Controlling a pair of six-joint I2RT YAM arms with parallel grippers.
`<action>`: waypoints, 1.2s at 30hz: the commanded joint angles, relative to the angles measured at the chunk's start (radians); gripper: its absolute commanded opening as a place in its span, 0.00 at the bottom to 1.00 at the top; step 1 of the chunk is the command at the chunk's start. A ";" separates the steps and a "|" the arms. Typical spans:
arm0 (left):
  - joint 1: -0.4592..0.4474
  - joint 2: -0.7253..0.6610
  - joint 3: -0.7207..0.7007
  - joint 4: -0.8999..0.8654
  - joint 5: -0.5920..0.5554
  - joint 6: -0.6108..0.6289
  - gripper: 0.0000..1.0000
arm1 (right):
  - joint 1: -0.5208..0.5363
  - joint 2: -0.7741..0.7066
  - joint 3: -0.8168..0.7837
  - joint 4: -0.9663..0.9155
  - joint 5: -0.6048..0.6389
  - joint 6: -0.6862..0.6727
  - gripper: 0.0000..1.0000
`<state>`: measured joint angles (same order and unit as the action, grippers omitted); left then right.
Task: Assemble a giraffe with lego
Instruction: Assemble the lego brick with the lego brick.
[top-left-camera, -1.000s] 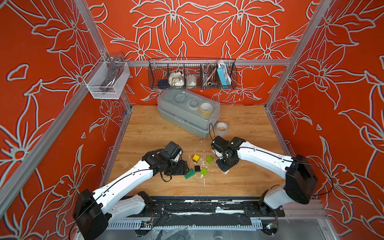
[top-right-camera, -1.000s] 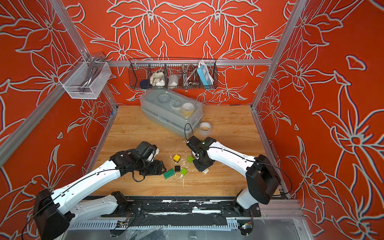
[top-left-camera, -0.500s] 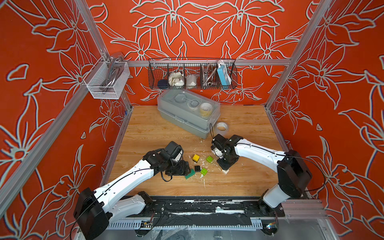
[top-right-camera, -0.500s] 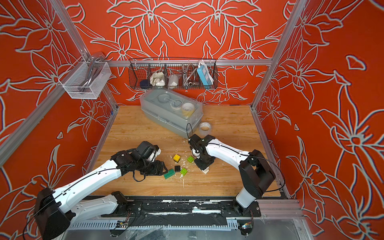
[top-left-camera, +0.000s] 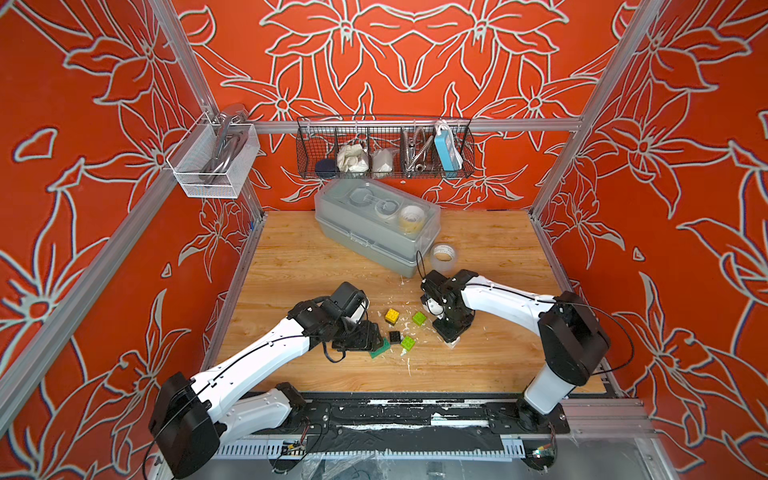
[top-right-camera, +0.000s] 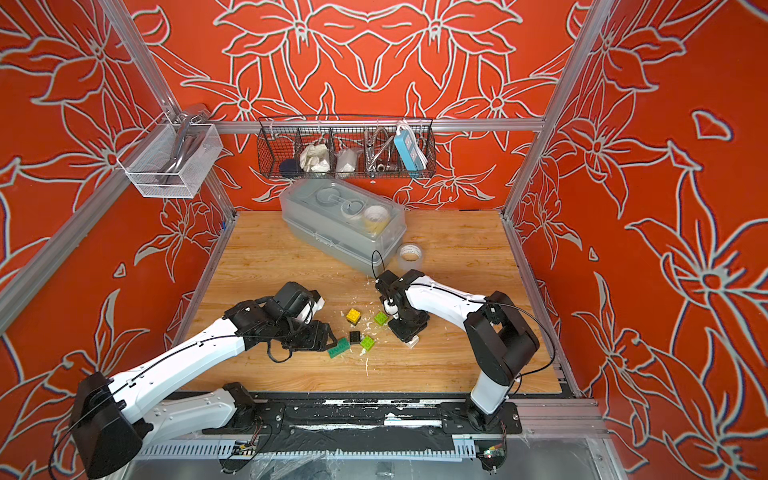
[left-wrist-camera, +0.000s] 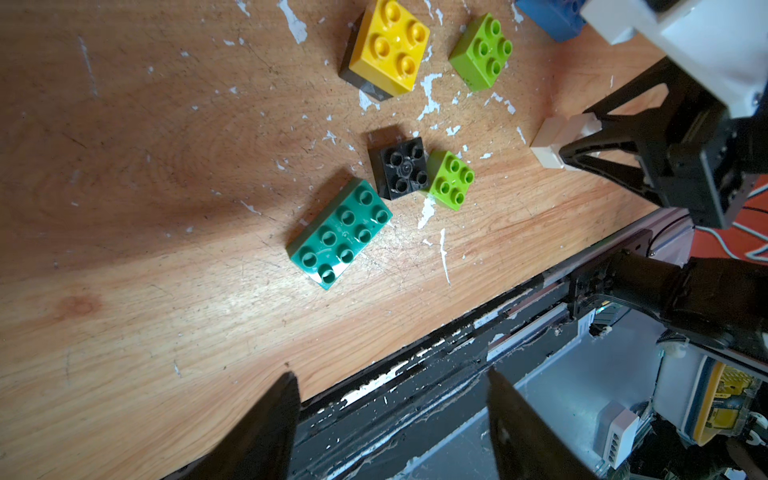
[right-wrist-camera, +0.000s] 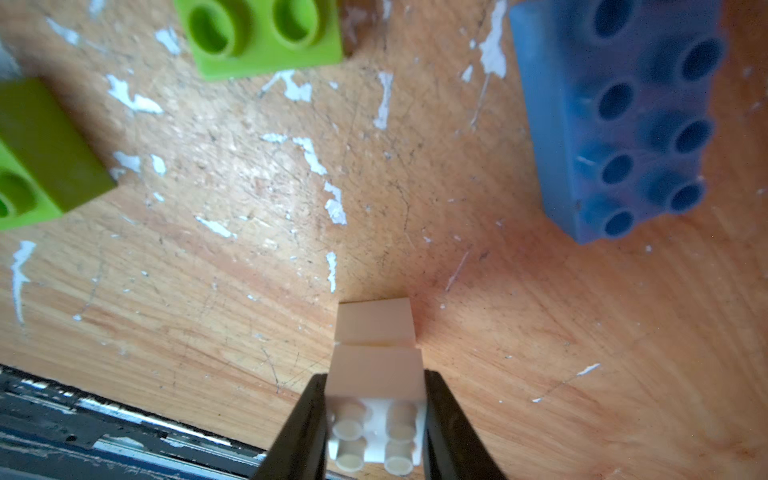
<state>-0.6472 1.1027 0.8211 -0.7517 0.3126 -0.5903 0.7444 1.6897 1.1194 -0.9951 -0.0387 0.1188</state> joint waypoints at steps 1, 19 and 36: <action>0.005 0.007 0.026 0.011 0.010 0.015 0.70 | -0.007 0.027 0.020 -0.023 -0.011 -0.004 0.31; 0.006 0.014 0.024 0.030 0.020 0.016 0.70 | -0.013 -0.016 -0.054 0.003 -0.089 0.151 0.30; 0.005 0.005 0.018 0.038 0.029 0.006 0.70 | -0.014 -0.168 -0.309 0.228 -0.135 0.377 0.30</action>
<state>-0.6468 1.1122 0.8227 -0.7189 0.3302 -0.5877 0.7311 1.4830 0.8845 -0.8078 -0.1188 0.4343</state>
